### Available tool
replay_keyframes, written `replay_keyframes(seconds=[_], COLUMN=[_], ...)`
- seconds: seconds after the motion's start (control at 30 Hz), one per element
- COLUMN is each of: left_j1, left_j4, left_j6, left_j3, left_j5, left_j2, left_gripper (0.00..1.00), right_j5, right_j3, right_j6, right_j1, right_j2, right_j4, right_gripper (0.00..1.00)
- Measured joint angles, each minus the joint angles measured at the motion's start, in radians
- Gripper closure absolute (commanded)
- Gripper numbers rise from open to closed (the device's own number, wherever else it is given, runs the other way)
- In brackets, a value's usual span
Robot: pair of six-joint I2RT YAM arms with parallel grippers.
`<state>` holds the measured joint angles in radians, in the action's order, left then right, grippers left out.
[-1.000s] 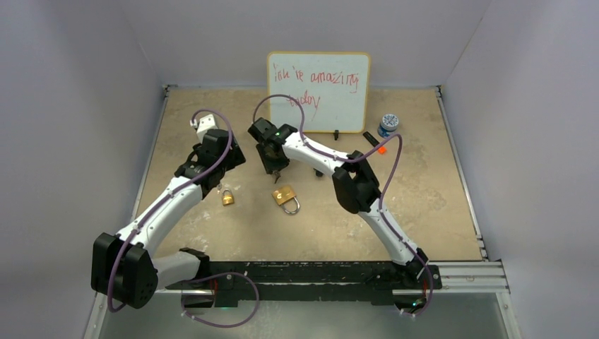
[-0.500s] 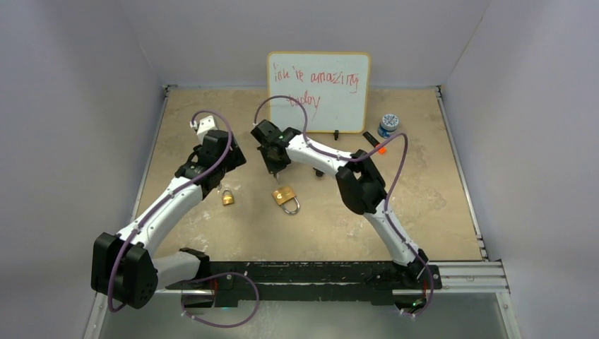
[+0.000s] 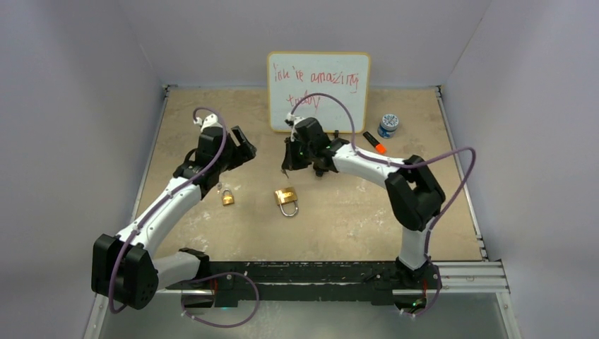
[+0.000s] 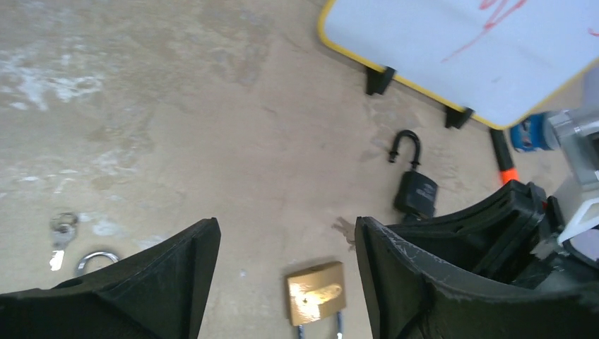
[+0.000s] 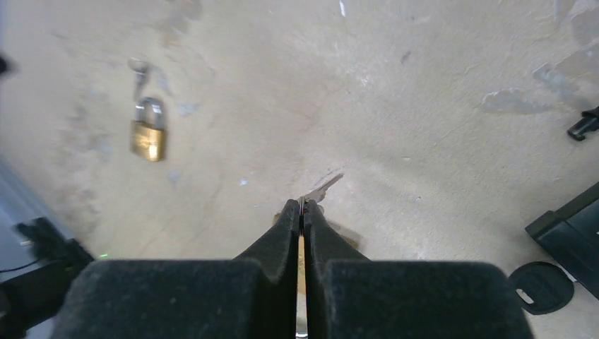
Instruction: Unlock with the key
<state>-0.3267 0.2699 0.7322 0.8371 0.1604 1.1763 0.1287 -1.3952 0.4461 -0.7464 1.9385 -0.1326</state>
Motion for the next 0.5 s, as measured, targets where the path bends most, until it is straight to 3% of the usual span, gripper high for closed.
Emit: replay_keyframes(seconds=[0.3,0.5], left_j1=[0.006,0.006], left_j4=[-0.134,-0.426], left_j6=[0.151,0.043], left_j3=[-0.002,-0.056], left_j5=[-0.301,-0.557], left_j2=[0.003,-0.003], left_gripper=[0.30,0.34], right_j5=[0.213,0.313], right_j3=[0.169,0.169], right_j6=[0.123,0.177], right_j1=[0.106,0.127], right_j2=[-0.220,-0.307], right_j4=[0.250,0.269], right_gripper=[1.00,1.00])
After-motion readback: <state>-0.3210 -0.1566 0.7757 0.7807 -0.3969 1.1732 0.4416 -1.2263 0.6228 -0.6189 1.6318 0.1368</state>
